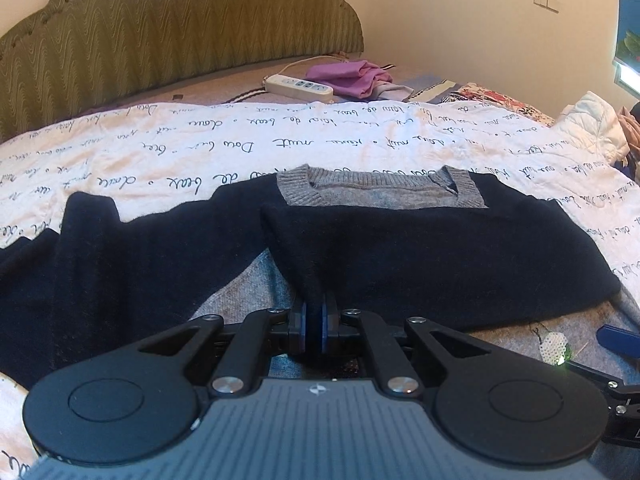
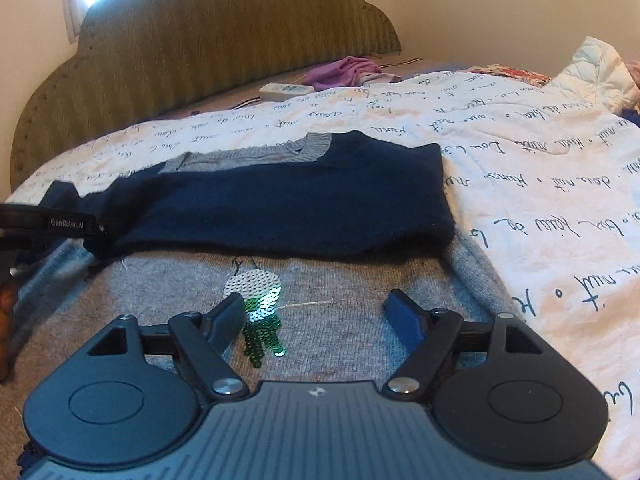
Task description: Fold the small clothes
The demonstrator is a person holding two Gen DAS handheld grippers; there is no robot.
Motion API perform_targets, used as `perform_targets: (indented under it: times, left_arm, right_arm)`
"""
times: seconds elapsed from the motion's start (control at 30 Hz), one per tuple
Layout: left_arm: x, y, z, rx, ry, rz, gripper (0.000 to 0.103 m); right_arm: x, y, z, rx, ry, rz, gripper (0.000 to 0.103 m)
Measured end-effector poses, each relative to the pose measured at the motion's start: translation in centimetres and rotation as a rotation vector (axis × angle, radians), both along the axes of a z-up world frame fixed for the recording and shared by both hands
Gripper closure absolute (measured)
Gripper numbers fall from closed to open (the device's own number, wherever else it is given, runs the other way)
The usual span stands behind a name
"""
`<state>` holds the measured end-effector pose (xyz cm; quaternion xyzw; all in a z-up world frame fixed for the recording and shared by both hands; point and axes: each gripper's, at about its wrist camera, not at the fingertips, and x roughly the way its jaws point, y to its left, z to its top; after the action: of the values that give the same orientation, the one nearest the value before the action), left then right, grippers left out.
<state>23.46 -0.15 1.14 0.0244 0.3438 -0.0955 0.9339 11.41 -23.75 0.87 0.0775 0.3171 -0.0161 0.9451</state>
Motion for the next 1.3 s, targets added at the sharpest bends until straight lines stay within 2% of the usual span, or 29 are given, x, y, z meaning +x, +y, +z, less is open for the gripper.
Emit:
perform_targets:
  times: [0.73,0.83,0.93,1.1,1.2,1.3]
  left_arm:
    - [-0.4,0.7,0.0,0.033,-0.011,-0.006,0.096]
    - [-0.4,1.1,-0.1,0.026,-0.012,-0.01,0.096]
    - [-0.3,1.5,0.0,0.021,-0.007,-0.009,0.096]
    - [-0.3,1.8,0.0,0.02,0.003,-0.003,0.096]
    - [-0.2,2.3,-0.2,0.014,0.013,0.003,0.096]
    - [0.0,2.7,-0.4,0.005,0.019,0.008,0.096]
  right_arm:
    - [0.0,0.3,-0.2,-0.022,0.0,0.015,0.019]
    - [-0.8,0.2,0.8,-0.023,-0.026,0.026,0.018]
    - [-1.3,0.2,2.4,-0.068,-0.095,0.054,0.018]
    - [2.2,-0.8,4.2,-0.132,-0.122,0.078,0.018]
    - [5.4,-1.4,3.8,-0.145,-0.097,0.098,0.018]
    - [8.5,-1.7,2.3,-0.222,-0.023,0.1,0.018]
